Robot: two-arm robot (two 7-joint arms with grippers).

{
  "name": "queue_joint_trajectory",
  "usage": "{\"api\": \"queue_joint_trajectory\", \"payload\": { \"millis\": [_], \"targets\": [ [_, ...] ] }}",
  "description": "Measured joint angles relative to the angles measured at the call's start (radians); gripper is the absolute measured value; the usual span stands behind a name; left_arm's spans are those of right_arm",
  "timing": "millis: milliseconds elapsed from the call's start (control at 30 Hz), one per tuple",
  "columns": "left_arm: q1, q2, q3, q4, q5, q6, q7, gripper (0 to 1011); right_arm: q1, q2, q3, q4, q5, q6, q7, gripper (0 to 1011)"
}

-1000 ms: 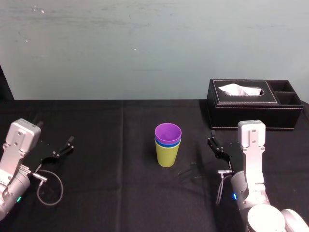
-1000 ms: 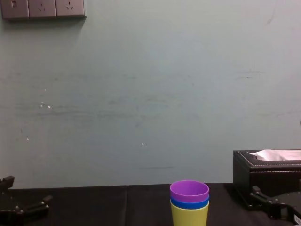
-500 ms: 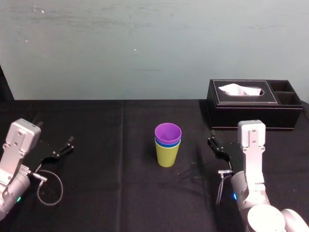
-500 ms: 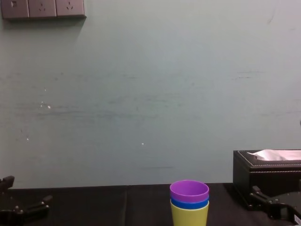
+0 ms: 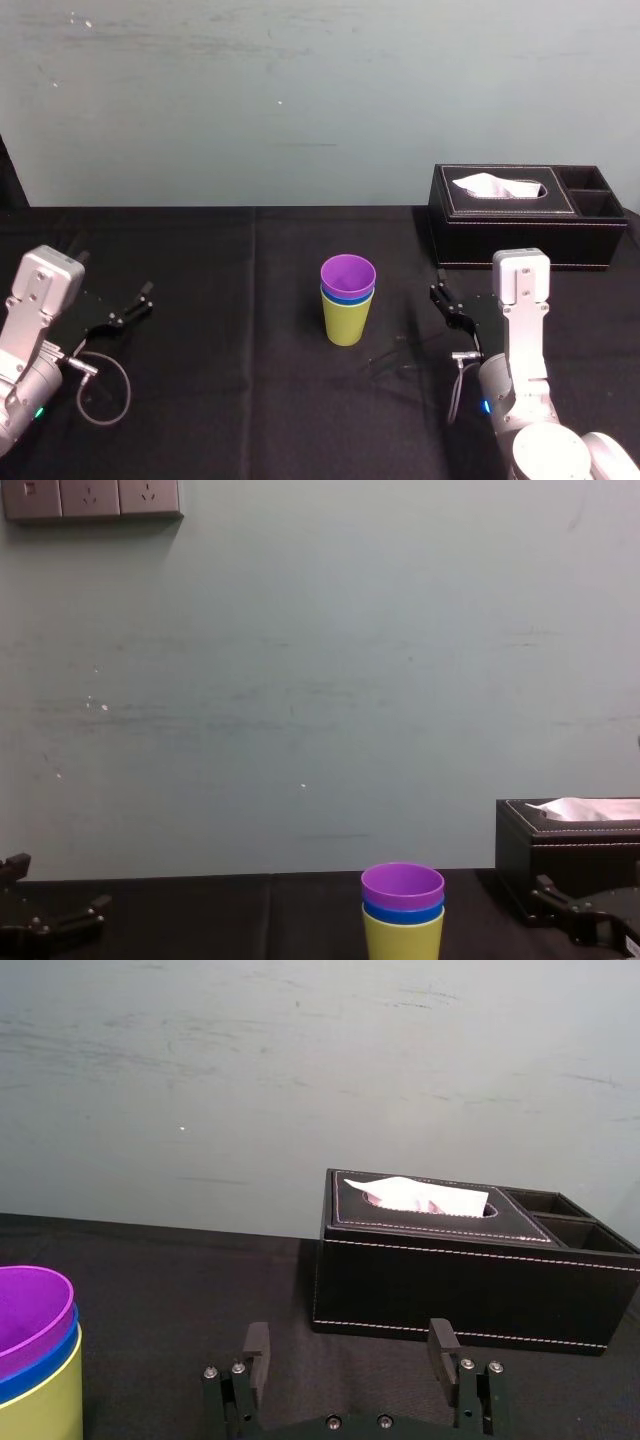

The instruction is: Stack the three plastic cups sequentially using one hand.

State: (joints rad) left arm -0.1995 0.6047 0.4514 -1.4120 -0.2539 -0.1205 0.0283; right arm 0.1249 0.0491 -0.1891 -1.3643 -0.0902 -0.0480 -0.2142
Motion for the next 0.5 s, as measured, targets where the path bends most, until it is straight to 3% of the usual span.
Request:
{"api": "queue_joint_trajectory", "payload": {
  "millis": [500],
  "targets": [
    [0.0, 0.0, 0.0, 0.0, 0.0, 0.0, 0.0, 1000, 0.0, 0.0, 0.0, 0.0, 0.0, 0.0, 0.0, 1004]
  ]
}}
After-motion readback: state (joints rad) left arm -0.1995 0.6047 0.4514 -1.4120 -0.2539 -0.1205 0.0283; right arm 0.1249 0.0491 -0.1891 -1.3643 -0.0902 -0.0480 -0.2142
